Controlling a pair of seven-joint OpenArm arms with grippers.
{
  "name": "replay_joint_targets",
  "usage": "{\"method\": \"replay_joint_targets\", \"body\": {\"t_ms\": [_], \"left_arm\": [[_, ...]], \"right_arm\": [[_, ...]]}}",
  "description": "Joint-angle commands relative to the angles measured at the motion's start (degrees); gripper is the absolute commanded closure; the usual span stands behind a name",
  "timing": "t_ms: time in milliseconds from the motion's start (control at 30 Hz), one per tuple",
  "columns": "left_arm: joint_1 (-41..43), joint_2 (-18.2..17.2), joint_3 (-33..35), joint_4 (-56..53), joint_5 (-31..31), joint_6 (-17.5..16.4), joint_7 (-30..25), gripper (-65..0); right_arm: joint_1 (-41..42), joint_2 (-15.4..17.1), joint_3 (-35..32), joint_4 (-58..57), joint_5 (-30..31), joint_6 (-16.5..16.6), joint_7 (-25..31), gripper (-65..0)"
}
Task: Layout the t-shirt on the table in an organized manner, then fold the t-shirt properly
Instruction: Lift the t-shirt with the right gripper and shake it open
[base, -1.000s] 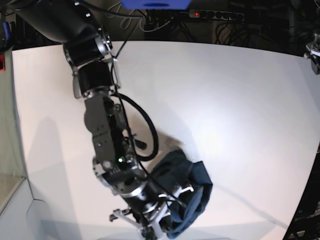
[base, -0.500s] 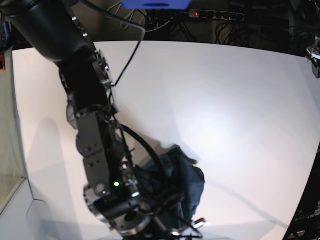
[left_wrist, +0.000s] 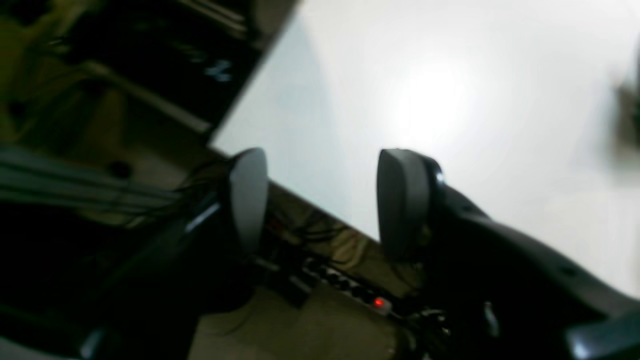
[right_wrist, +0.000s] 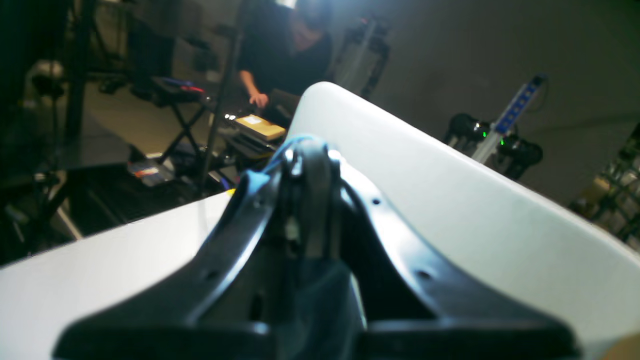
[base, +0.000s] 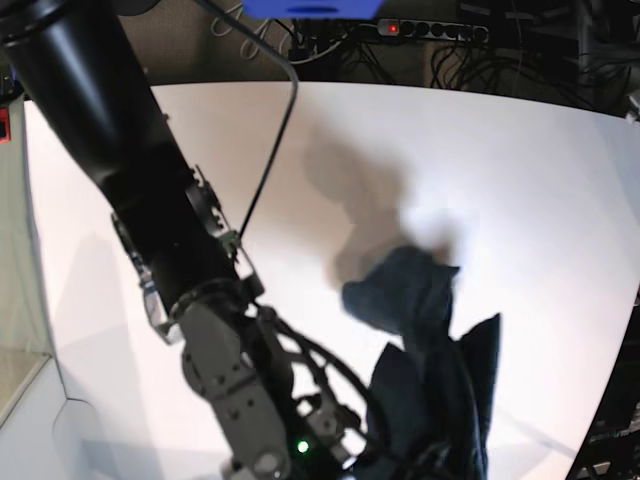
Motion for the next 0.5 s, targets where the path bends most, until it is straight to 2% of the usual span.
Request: {"method": "replay_joint_targets", "body": {"t_ms": [0, 67, 167, 267, 400, 467], "left_arm": [[0.16, -0.91, -0.44, 0.89, -0.86, -1.71, -1.22, -34.3], [-0.11, -0.91, -1.49, 0.89, -0.86, -4.70, -1.22, -34.3], [-0.19, -0.82, -1.93, 0.89, -0.86, -6.99, -1.22, -34.3], [-0.19, -0.82, -2.02, 0.89, -0.86, -7.34, -1.22, -34.3], [-0.28, -0.65, -1.84, 0.63, -0.86, -7.34, -1.22, -34.3], [-0.28, -0.56, -1.76, 0.63, -0.86, -7.34, -1.22, -34.3]], "right_arm": [[2.57, -0.36, 2.31, 0.17, -0.53, -2.15, 2.57, 0.0], [2.31, -0.36, 6.80, -1.94, -0.45, -2.50, 2.57, 0.0], [-0.59, -0.36, 12.16, -6.78, -0.53, -2.41, 2.57, 0.0], [-5.51, -0.10, 15.50, -11.44, -0.53, -2.32, 2.65, 0.0], [-11.67, 3.41, 16.99, -19.97, -0.62, -2.59, 6.70, 0.0], [-13.60, 5.35, 17.87, -23.39, -0.62, -2.76, 8.72, -4.8]]}}
